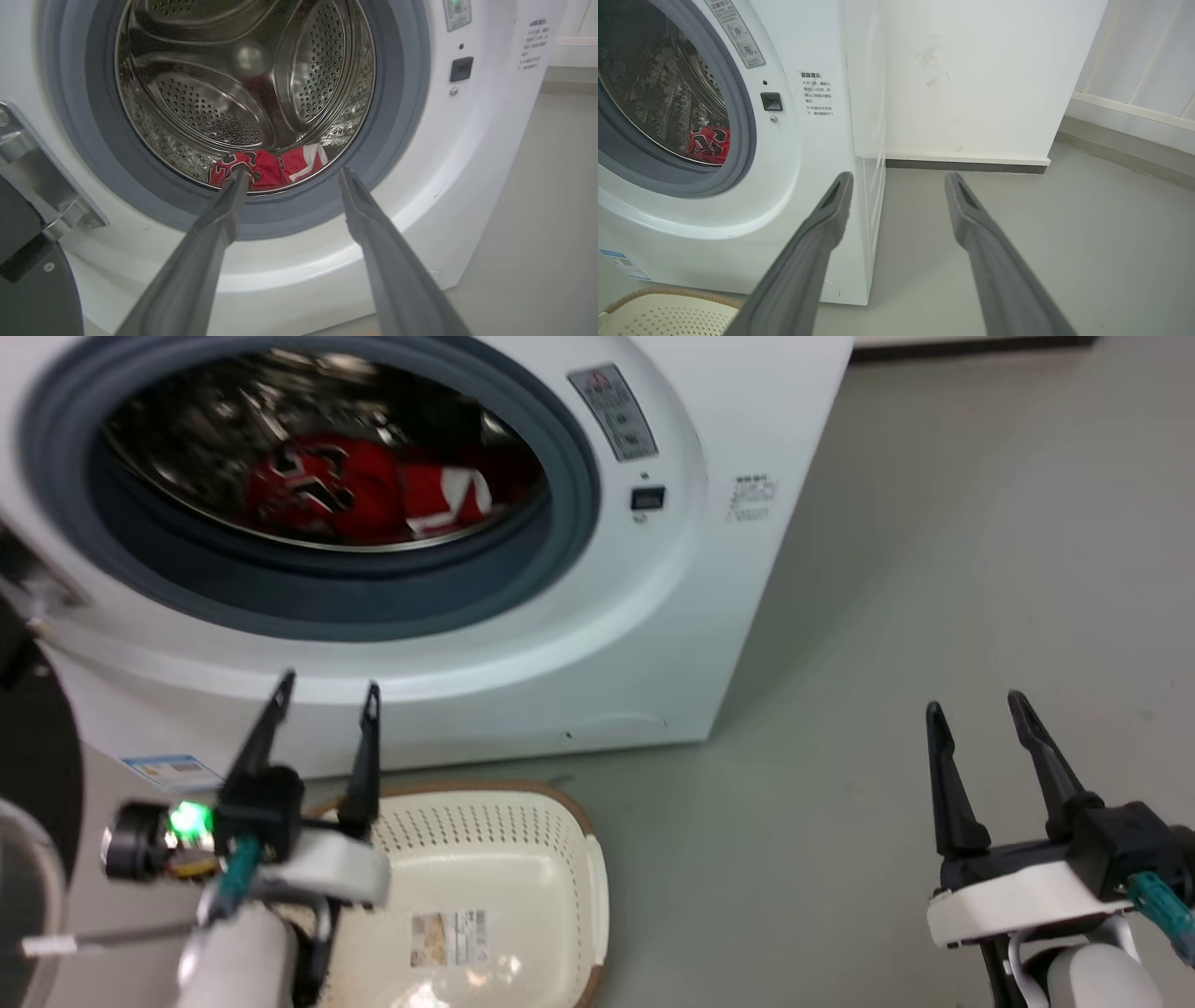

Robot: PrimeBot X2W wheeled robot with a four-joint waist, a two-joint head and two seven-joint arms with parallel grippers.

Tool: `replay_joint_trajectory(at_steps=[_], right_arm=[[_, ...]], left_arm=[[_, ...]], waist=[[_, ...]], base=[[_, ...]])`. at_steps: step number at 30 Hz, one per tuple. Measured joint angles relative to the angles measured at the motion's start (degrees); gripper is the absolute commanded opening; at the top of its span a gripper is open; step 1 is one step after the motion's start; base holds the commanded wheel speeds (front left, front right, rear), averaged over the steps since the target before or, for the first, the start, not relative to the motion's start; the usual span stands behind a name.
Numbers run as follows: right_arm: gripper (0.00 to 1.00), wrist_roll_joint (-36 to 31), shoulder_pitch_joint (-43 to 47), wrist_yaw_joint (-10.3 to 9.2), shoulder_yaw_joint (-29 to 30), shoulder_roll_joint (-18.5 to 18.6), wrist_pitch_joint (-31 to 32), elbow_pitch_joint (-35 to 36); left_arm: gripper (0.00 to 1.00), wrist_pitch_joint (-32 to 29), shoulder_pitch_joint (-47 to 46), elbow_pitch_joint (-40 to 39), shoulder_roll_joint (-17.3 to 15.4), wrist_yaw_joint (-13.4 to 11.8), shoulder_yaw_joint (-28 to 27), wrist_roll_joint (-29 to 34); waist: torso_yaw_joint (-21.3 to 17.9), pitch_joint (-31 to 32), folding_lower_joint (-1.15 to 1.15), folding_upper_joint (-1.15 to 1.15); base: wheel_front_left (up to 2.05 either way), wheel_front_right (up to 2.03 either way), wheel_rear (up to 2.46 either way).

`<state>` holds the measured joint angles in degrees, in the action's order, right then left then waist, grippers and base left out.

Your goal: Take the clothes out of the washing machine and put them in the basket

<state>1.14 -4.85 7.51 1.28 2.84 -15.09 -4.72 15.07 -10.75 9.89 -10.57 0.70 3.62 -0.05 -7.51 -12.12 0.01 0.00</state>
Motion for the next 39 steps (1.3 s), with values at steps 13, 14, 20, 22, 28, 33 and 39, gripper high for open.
replay_joint_trajectory(at_steps=[13, 14, 20, 22, 28, 33, 39], right_arm=[[1.0, 2.4, -5.3, 0.0, -1.9, 0.1, 0.0, 1.8], [1.0, 2.5, -5.7, 0.0, -2.2, 0.1, 0.0, 2.1], [1.0, 3.8, -7.4, 0.0, -3.9, 0.1, 0.0, 3.1], [1.0, 4.2, -8.0, 0.0, -4.9, 0.1, 0.0, 3.5], [1.0, 6.0, -8.4, 0.0, -7.3, 0.1, 0.0, 4.2], [1.0, 7.5, -8.4, 0.0, -9.3, 0.1, 0.0, 4.9], [1.0, 9.0, -8.8, 0.0, -9.1, 0.1, 0.0, 5.2]], left_arm=[[1.0, -11.5, -39.6, 28.9, -9.4, 3.4, -0.2, 2.2], [1.0, -12.7, -42.6, 30.5, -10.1, 3.6, -0.2, 2.4], [1.0, -20.7, -59.5, 38.1, -14.7, 4.3, 1.9, 5.5], [1.0, -23.1, -64.2, 40.0, -16.5, 4.5, 2.8, 6.8], [1.0, -32.0, -75.7, 44.1, -19.8, 5.7, 5.6, 9.3], [1.0, -41.9, -82.4, 47.6, -22.9, 6.2, 6.8, 9.7], [1.0, -45.8, -84.6, 49.7, -24.2, 6.5, 7.7, 8.9]], waist=[[-5.1, -16.1, 0.01, 0.0], [-5.4, -17.3, 0.01, 0.0], [-7.5, -23.9, 0.01, 0.0], [-8.3, -25.8, 0.01, 0.0], [-11.5, -30.1, 0.0, 0.0], [-14.6, -33.9, 0.0, 0.0], [-16.2, -36.1, 0.0, 0.0]], base=[[0.0, 0.0, 0.0], [0.0, 0.0, 0.0], [0.0, 0.0, 0.0], [0.0, 0.0, 0.0], [0.0, 0.0, 0.0], [0.0, 0.0, 0.0], [0.0, 0.0, 0.0]])
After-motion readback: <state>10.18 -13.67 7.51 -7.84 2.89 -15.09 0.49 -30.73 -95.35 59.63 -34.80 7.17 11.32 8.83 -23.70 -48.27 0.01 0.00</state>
